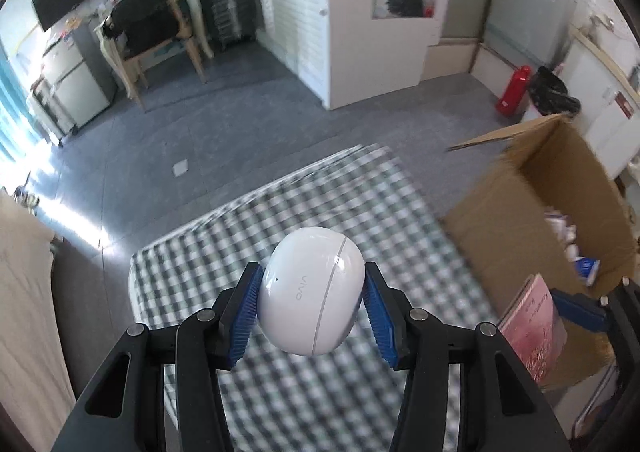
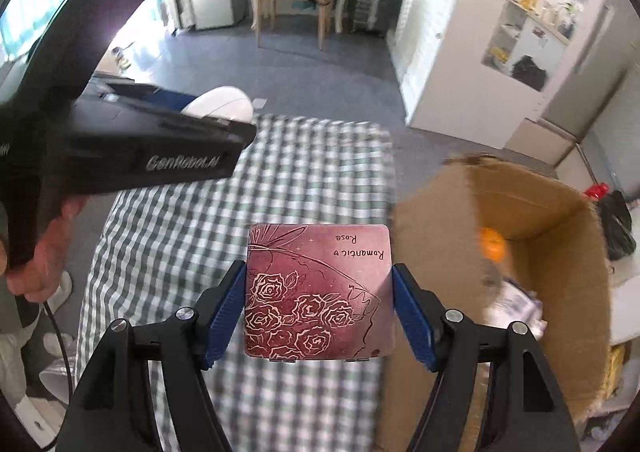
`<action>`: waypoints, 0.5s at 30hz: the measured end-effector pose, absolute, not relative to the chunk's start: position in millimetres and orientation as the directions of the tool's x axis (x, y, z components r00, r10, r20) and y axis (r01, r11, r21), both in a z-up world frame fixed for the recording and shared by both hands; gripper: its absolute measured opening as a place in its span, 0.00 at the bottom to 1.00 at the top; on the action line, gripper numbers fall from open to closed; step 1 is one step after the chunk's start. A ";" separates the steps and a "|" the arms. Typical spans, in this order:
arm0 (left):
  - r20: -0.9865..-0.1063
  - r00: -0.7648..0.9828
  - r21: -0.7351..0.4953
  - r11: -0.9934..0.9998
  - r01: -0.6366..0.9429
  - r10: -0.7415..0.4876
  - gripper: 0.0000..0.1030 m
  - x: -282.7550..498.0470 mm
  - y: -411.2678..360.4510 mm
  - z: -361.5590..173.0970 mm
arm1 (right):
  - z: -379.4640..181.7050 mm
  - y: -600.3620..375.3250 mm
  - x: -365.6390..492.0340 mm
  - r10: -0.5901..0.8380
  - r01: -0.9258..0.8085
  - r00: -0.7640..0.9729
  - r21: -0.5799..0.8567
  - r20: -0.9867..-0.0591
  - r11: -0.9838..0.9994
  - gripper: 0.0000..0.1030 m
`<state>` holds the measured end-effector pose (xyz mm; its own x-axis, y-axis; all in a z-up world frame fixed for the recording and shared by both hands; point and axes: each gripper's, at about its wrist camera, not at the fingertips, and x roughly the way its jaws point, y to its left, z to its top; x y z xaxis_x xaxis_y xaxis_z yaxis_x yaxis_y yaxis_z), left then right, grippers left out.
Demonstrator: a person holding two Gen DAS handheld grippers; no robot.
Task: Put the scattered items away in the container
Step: 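Carry the pink case with the right gripper while the left gripper carries the earbud case, drop both in box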
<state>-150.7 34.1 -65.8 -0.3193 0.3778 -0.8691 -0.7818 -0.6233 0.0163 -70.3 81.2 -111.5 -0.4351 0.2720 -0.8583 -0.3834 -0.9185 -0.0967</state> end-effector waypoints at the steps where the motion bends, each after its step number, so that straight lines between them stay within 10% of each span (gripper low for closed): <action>1: -0.865 -0.317 0.016 -0.610 -0.792 0.389 0.50 -141.3 43.9 -56.2 | -104.1 92.2 -65.1 0.278 -0.398 -0.440 -0.092 -0.854 -0.913 0.69; 15: -0.836 -0.191 -0.035 -0.397 -0.917 0.514 0.50 -11.4 229.5 -12.1 | -44.0 241.7 65.9 0.443 -0.627 -0.364 -0.137 -0.819 -0.767 0.69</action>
<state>-11.4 229.5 -12.1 -0.1908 0.5144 -0.8361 -0.9173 -0.3966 -0.0346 65.9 241.7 -44.0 -0.3642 0.4434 -0.8190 -0.6266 -0.7673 -0.1367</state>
